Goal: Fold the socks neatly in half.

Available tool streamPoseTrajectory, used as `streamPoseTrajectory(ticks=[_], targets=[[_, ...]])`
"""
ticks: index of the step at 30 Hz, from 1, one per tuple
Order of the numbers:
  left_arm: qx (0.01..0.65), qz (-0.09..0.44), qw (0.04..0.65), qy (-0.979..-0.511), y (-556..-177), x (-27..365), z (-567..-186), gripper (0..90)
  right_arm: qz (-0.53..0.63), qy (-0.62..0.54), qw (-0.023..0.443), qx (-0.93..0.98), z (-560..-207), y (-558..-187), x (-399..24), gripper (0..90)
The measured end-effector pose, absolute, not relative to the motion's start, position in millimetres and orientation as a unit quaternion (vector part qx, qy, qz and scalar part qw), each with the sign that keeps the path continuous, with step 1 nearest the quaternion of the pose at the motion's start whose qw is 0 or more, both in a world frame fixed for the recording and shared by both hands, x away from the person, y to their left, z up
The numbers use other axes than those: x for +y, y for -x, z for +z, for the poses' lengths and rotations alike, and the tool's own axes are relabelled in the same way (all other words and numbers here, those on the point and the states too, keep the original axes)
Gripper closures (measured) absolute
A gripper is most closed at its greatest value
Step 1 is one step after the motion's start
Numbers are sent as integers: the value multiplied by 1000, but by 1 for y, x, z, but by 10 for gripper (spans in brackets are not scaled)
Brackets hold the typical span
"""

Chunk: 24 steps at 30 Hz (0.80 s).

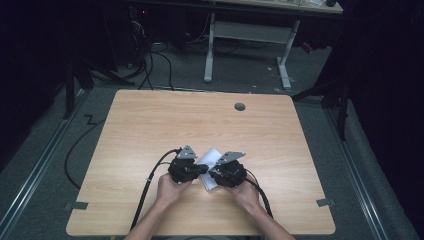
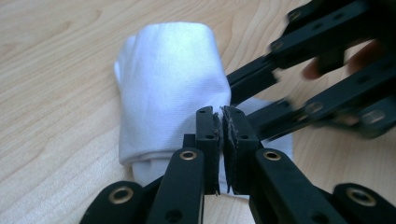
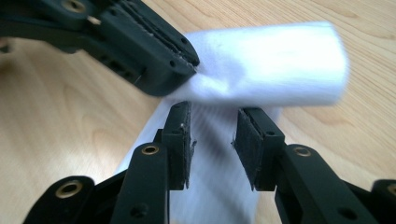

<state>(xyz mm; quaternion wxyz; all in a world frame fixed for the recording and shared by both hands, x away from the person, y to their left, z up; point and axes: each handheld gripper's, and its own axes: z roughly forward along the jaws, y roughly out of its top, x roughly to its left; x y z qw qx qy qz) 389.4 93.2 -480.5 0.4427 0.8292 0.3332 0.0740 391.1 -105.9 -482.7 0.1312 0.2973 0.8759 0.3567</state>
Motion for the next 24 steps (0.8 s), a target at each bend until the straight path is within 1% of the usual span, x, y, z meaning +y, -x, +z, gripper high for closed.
streamPoseTrajectory(ticks=[5, 9, 16, 24], targets=[[337, 74, 428, -835, -393, 91, -488, 856, 374, -298, 131, 868, -479, -384, -122, 654], [342, 77, 422, -836, -396, 92, -491, 856, 374, -301, 128, 868, -483, -383, -126, 654], [355, 78, 426, -828, -402, 100, -493, 856, 375, -308, 119, 866, -495, -390, -116, 656], [342, 82, 446, -823, -394, 102, -482, 856, 366, -324, 144, 861, -502, -392, -107, 667]])
